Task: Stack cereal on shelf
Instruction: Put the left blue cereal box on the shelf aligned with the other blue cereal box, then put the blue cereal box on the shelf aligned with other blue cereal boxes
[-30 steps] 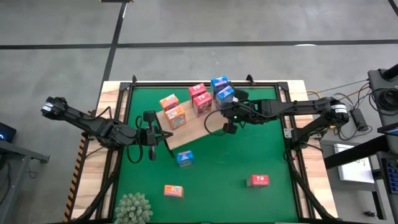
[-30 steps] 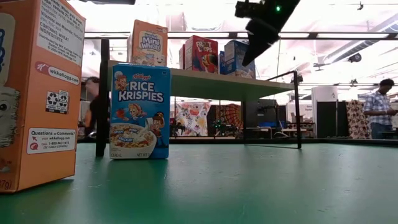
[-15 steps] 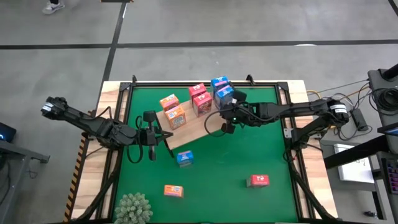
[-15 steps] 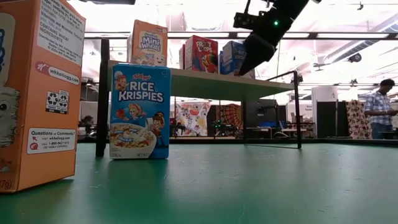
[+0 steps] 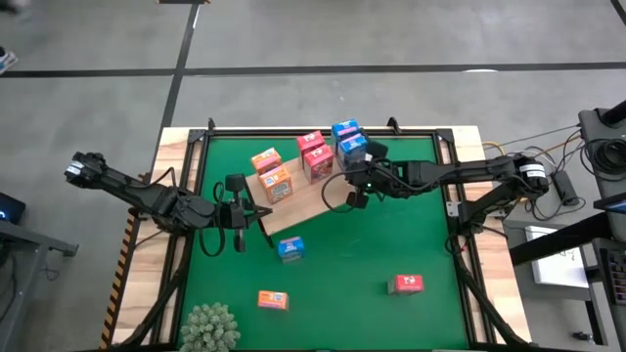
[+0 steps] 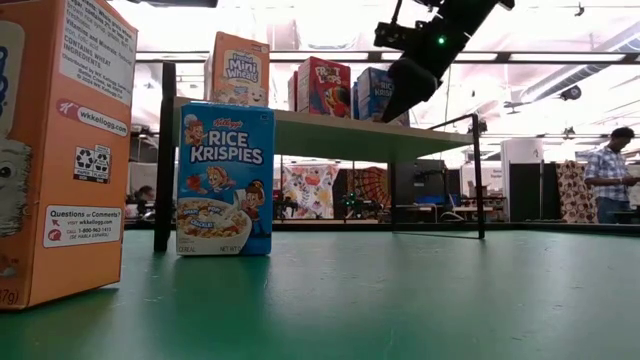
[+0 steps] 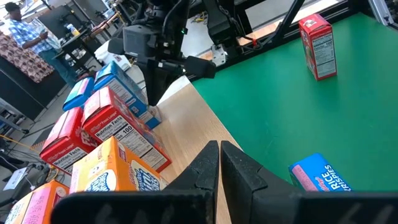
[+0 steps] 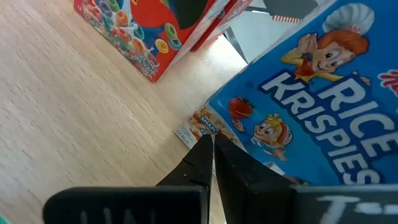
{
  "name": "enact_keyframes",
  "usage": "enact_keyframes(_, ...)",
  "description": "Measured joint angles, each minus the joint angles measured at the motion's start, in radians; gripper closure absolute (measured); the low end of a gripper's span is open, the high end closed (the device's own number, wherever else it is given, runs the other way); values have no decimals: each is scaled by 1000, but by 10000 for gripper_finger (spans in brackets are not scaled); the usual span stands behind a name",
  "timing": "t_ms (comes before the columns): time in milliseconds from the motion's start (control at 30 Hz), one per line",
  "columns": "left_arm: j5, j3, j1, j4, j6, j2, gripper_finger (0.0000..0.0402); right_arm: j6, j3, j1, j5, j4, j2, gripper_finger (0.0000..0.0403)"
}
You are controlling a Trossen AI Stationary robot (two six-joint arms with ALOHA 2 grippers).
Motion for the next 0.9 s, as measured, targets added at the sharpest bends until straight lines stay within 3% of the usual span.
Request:
enact_keyframes(533, 0, 0, 0, 0, -6, 0, 402, 5, 20, 14, -1, -40, -10, 394)
enact_keyframes(767, 4, 0, 0, -1, -64, 0, 402, 51, 103, 103, -5, -131, -36, 394)
enact_keyframes(900, 6, 0, -2, -6, -84, 0, 402, 129, 178, 175, -76, -204, -44, 394)
